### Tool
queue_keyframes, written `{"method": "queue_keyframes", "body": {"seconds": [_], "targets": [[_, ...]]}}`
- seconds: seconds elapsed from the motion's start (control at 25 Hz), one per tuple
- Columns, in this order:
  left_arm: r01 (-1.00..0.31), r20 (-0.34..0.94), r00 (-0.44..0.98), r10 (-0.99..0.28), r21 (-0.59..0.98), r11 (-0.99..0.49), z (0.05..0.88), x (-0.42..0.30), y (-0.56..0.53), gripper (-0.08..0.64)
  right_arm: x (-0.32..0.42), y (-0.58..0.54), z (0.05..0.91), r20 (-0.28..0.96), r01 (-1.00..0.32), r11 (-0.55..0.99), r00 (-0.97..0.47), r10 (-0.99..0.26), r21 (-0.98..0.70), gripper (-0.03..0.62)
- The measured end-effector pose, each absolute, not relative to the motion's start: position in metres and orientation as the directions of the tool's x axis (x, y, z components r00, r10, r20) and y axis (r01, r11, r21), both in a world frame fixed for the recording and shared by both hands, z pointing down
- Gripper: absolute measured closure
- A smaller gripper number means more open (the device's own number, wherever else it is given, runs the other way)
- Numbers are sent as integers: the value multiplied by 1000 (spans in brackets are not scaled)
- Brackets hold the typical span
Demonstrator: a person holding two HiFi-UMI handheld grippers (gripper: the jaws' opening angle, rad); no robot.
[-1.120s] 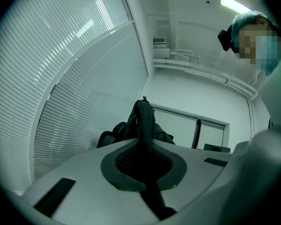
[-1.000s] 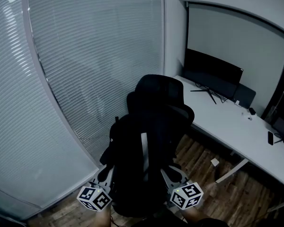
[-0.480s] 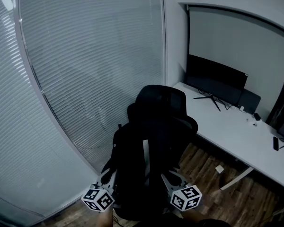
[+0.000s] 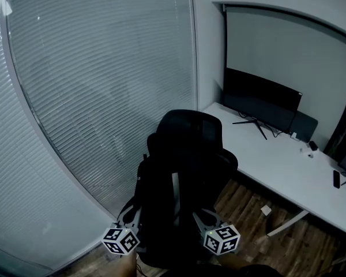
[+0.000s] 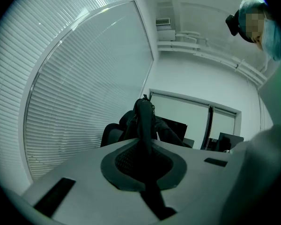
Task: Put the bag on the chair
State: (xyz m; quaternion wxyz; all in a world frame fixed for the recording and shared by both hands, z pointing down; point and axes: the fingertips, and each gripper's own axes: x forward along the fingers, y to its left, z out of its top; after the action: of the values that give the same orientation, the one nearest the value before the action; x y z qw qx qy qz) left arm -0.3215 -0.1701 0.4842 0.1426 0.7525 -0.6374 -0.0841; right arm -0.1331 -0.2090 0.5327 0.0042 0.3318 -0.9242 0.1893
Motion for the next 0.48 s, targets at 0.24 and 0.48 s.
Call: {"method": "queue_keyframes", "body": {"seconds": [0.24, 0.48], "targets": [[-944, 119, 157, -980, 310, -113, 511, -319, -210, 540, -131, -243, 559, 176, -622, 693, -777, -604, -365, 506], [-954, 188, 142, -972, 290, -83, 543, -320, -243, 540, -132, -271, 592, 232, -632, 670, -771, -593, -388, 506]]}}
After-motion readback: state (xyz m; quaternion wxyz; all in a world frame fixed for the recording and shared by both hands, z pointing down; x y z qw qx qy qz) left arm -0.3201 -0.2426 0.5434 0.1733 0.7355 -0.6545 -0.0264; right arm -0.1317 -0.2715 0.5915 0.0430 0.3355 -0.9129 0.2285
